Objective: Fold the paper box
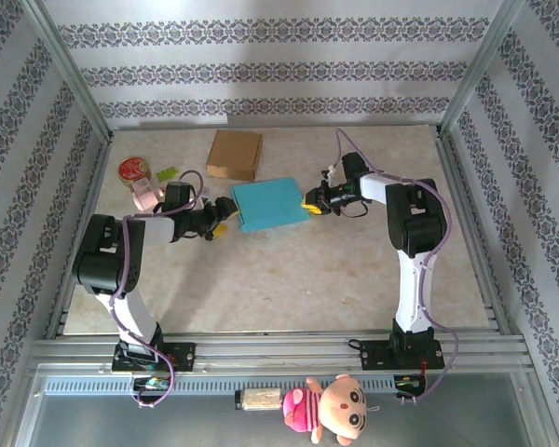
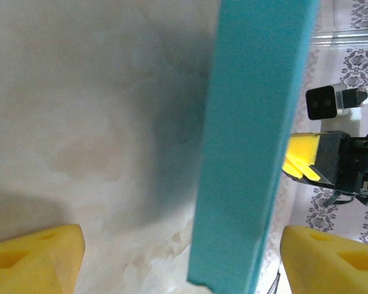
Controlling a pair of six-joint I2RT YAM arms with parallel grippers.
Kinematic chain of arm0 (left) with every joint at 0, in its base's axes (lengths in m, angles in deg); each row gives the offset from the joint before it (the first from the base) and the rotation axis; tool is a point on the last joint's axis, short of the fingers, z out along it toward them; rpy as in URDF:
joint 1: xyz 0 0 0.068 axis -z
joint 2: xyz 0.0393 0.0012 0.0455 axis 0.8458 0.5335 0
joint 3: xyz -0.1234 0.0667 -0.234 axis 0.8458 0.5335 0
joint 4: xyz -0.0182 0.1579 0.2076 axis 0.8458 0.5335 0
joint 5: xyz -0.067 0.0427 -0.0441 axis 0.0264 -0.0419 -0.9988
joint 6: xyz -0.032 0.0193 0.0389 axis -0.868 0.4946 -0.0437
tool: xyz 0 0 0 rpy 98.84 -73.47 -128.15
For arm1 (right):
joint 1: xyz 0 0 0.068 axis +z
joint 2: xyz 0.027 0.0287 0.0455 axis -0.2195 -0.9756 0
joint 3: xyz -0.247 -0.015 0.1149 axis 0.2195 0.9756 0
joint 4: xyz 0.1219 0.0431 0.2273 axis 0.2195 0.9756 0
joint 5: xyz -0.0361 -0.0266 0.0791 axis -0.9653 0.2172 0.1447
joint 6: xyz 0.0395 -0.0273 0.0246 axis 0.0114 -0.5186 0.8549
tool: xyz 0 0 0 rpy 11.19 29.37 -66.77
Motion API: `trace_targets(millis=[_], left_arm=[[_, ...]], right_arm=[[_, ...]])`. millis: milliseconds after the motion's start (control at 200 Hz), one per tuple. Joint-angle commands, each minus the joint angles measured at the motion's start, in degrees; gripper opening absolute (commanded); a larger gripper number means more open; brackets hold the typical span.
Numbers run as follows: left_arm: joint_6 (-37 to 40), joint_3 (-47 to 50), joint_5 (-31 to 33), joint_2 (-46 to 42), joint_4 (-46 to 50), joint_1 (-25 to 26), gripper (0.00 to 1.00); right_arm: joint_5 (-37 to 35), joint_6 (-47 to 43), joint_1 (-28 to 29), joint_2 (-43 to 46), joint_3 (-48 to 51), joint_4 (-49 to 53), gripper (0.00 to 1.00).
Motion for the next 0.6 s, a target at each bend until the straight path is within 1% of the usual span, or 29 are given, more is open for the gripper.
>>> trace_targets(millis=[0,115,235,355,390,485,595], left_arm=[[-4.1,-2.1,-2.5,5.2,-14.3,2.7,0.83],[-9.1,-3.2,-3.5,9.1,-22.5,4.5,0.82],[-15.8,-2.8,-2.1,12.2,-32.6,5.4,0.79],[-17.6,-3.6,-1.1,12.9,-35.5,6.2,0.76],[-17.7,-4.0,-0.9,13.0,-35.6,6.5,0.73],[-18.8,-4.4,-0.4,13.1,-35.9,6.7,0.61],[-22.2,-3.7,0.3,12.7,-40.1,6.7,0.5]], right_arm=[[-2.1,2.2,-1.3,-3.4,1.4,-0.9,0.16],[-2.0,2.4,-1.3,-3.9,1.1,-0.8,0.16],[-2.1,2.1,-1.3,-3.9,1.3,-0.9,0.16],[-2.1,1.9,-1.3,-4.0,1.4,-1.0,0.16],[-2.2,1.8,-1.3,-4.0,1.4,-1.0,0.16],[-2.2,2.0,-1.3,-3.9,1.3,-1.1,0.16],[-2.2,2.1,-1.3,-3.4,1.2,-1.3,0.18]])
